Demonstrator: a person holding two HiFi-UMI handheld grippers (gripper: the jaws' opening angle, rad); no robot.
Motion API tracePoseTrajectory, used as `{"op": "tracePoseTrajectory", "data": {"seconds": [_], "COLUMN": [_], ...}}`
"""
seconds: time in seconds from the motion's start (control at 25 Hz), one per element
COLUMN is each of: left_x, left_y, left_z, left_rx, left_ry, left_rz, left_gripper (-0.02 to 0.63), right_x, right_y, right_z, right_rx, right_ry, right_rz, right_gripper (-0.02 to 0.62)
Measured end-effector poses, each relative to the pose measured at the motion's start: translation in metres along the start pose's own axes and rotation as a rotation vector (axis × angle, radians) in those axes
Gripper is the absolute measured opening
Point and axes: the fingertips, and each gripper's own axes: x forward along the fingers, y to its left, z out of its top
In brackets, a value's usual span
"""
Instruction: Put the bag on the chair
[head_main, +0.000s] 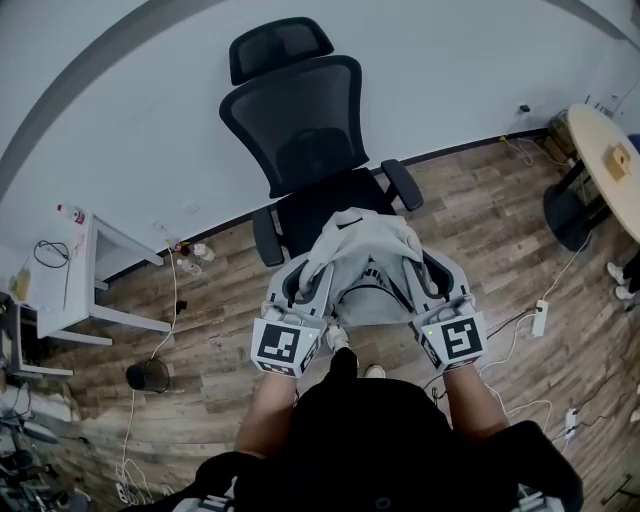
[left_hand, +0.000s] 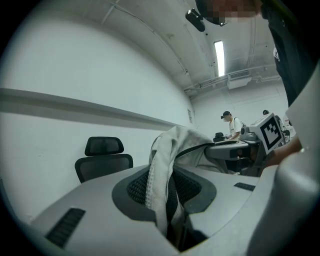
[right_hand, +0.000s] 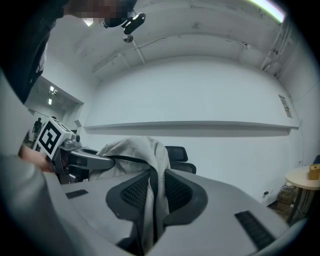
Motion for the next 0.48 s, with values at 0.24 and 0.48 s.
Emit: {"op": "tracePoseTrajectory", "data": {"seconds": [0.24,0.48], "left_x": [0.031,0.057], "left_y": [0.041,0.084], "left_z": [0.000,0.003], "left_rx": [-0.008,0.002], "left_ry": [0.007,0.006], "left_rz": [-0.005,-0.015], "left_gripper": [0.100,0.101], "right_x": [0.052,0.107], "right_y": [-0.010,-0.018], "right_z": [-0.001,0.003], "right_rx": [0.002,-0.022], "right_ry": [0.006,0.005], "right_rz": [0.001,0.010], "right_gripper": [0.081,0.081]}}
